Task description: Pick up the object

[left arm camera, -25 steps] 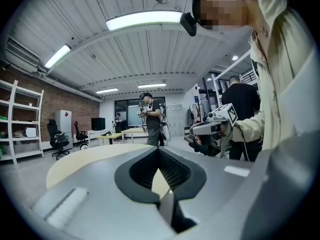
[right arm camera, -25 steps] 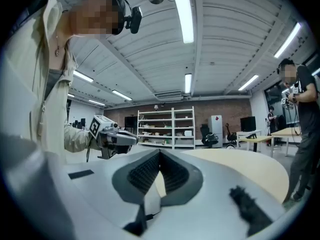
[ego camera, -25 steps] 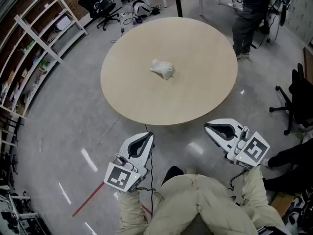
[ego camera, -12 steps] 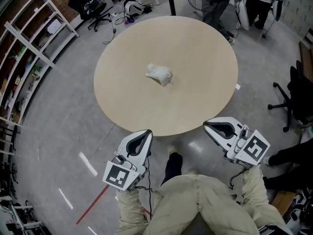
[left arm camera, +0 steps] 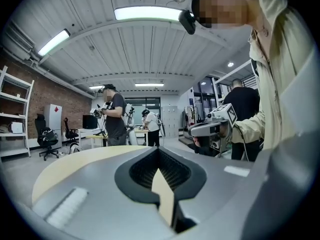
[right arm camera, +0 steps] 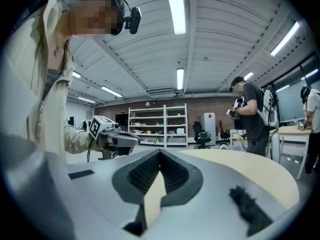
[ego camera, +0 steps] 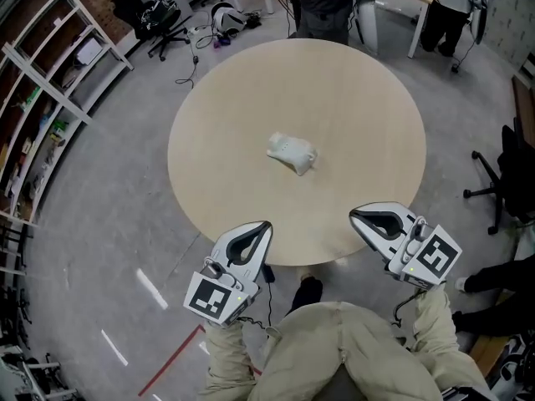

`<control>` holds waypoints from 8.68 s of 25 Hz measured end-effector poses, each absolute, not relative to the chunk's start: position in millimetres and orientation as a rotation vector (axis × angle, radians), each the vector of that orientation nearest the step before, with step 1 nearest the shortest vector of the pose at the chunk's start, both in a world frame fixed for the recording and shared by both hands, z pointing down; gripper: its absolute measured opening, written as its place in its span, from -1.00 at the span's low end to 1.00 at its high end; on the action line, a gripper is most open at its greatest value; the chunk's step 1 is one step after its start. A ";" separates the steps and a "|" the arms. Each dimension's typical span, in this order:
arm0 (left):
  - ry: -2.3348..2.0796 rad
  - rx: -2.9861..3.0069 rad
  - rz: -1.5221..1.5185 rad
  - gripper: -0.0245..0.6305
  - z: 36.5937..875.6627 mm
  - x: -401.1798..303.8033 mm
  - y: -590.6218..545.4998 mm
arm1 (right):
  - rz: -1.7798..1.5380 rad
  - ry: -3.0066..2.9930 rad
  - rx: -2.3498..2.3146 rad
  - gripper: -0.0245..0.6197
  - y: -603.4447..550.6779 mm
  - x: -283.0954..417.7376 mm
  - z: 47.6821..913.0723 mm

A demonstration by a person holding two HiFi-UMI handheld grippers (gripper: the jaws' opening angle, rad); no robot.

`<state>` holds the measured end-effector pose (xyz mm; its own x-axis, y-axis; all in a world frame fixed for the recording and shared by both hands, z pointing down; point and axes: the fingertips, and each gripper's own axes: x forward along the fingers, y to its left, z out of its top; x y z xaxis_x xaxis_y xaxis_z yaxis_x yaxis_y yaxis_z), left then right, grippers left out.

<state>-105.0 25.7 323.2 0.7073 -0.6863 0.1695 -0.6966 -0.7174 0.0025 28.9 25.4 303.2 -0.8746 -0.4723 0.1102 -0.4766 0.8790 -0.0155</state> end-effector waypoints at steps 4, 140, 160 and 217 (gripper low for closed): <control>-1.116 2.831 0.264 -0.91 332.2 -121.3 1.0 | 0.061 -2.930 0.769 -0.92 2.1 7.2 302.8; -0.242 1.752 0.545 -0.40 555.3 -20.5 -205.0 | 0.484 -2.564 0.852 -0.91 -165.3 37.5 477.9; -0.126 1.782 0.792 -0.58 561.8 14.9 -184.5 | 0.482 -2.554 0.969 -0.91 -165.8 66.6 472.6; -1.532 2.711 0.273 -0.60 320.7 -90.6 -99.8 | 0.079 -2.867 0.697 -0.92 -109.6 17.9 323.2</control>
